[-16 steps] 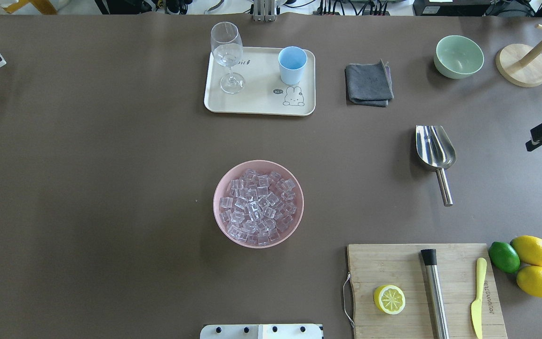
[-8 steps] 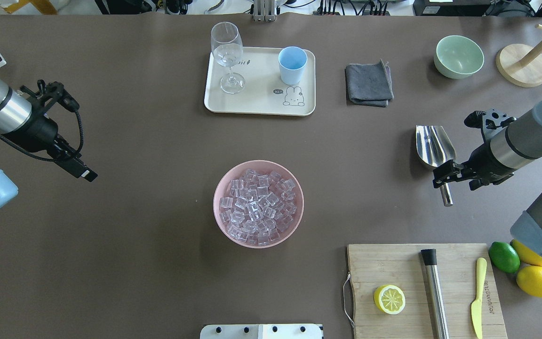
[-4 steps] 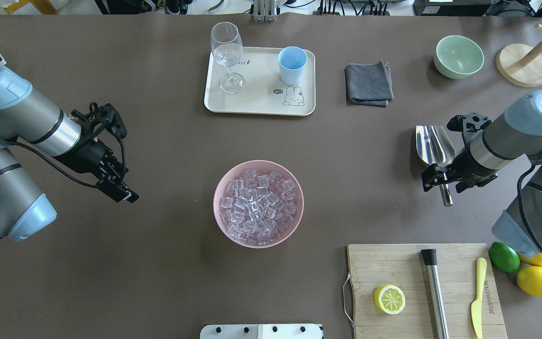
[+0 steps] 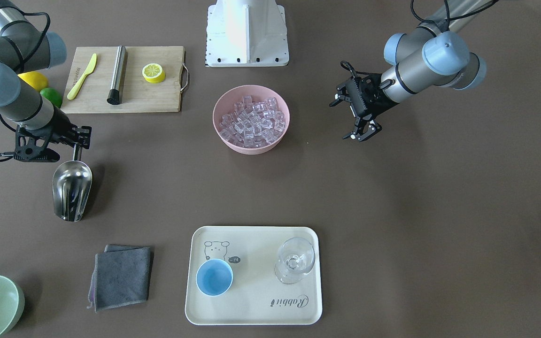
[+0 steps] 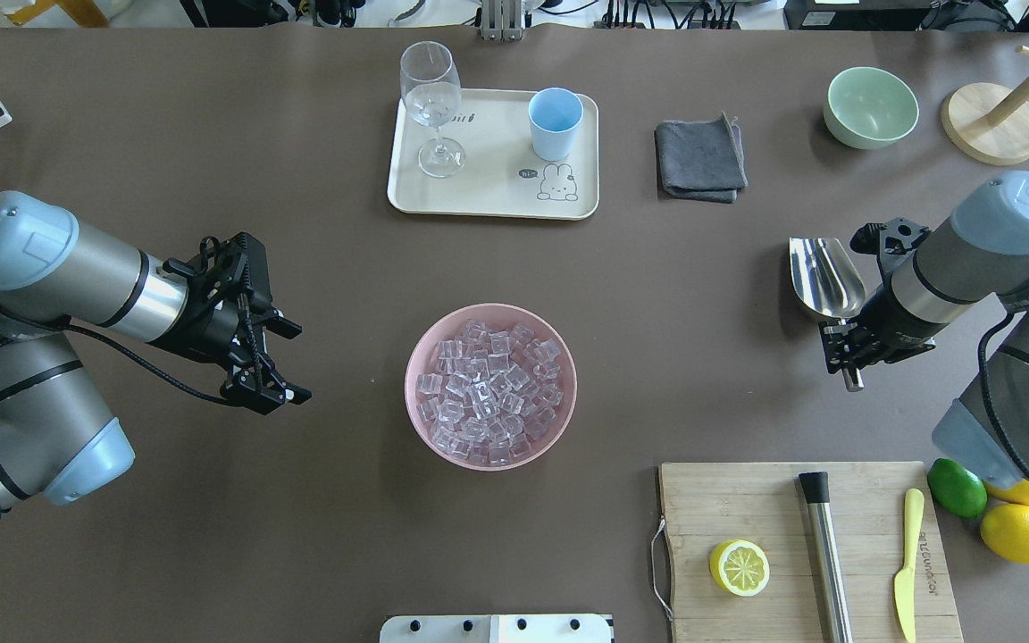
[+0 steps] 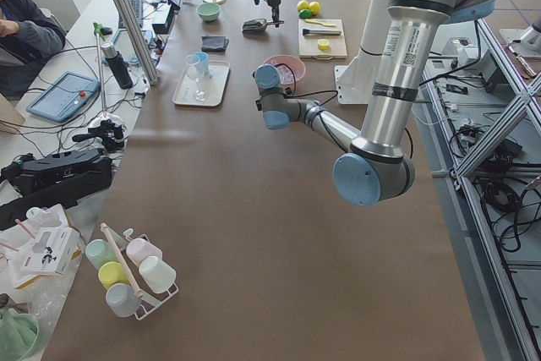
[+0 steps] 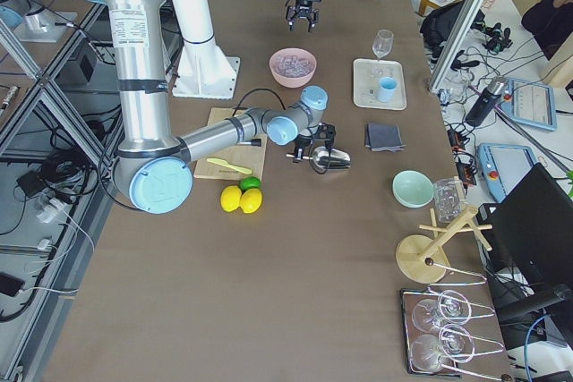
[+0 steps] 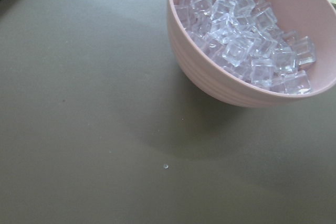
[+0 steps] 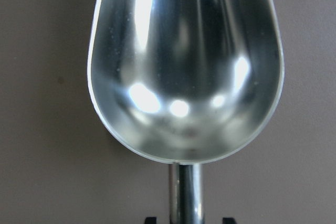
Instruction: Put ice in cup with scoop
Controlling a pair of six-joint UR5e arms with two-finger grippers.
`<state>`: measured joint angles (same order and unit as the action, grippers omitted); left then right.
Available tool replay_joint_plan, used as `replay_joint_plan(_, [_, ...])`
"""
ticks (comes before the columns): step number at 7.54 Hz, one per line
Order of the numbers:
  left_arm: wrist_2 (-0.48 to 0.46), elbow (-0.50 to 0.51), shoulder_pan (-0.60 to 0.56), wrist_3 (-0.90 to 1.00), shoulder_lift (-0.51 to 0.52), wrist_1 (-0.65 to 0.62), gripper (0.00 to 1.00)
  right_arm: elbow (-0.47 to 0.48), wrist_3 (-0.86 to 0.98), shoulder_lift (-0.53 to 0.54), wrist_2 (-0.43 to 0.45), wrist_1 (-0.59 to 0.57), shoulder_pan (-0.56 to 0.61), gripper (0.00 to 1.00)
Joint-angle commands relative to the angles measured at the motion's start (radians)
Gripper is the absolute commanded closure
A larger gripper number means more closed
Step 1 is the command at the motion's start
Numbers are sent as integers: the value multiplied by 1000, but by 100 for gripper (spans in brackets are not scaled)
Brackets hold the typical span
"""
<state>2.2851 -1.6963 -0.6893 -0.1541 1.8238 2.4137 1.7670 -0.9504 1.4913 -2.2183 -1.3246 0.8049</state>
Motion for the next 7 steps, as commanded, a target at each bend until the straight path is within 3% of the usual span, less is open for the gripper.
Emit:
replay_joint_plan(1, [-87,21,50,1,-29,195,2,31,-1,-11,-50,-54,5,100])
replay_joint_plan(4, [-263,59,163,4,-29,411,2,302,56,-9,-37,-273,76,100])
replay_joint_plan(6, [-263,231,175,1,-12,641,2,364,204,-13,-3,-294,76,100])
replay_joint_plan(7, [-265,247,188,4,2,648,2,365,381,-22,38,-294,74,100])
